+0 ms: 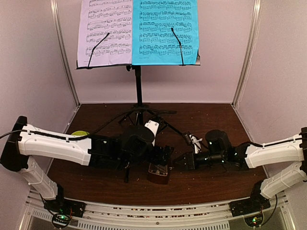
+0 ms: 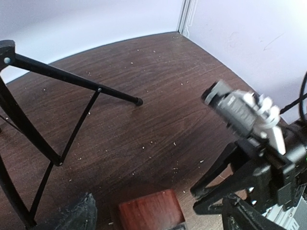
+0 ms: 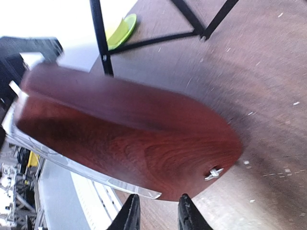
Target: Set up the instrument practice props
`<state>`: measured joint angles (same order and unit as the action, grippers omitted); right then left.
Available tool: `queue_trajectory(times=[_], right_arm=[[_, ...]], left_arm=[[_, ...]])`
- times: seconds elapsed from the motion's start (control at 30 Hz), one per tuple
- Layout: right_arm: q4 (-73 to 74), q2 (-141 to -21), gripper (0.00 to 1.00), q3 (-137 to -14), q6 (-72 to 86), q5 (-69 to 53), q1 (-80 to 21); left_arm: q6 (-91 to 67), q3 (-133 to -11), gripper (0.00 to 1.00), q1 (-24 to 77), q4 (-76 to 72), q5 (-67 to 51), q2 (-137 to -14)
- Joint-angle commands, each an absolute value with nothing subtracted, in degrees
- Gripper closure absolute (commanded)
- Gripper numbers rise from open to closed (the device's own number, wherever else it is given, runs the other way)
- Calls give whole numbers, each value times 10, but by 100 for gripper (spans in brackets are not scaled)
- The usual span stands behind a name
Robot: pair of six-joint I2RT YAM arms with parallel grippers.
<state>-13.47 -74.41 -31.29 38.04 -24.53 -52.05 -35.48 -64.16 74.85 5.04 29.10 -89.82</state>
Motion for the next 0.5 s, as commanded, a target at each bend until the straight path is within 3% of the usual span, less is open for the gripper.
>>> queue_trajectory(times=[0.0, 0.47], right_arm=[[-121, -697, 70, -291, 375, -191, -503], [-92, -638, 61, -264, 367, -147, -479]], left_arm=[[-380, -674, 8, 751, 75, 308, -929], [-453, -722, 22, 748, 176, 310, -993]])
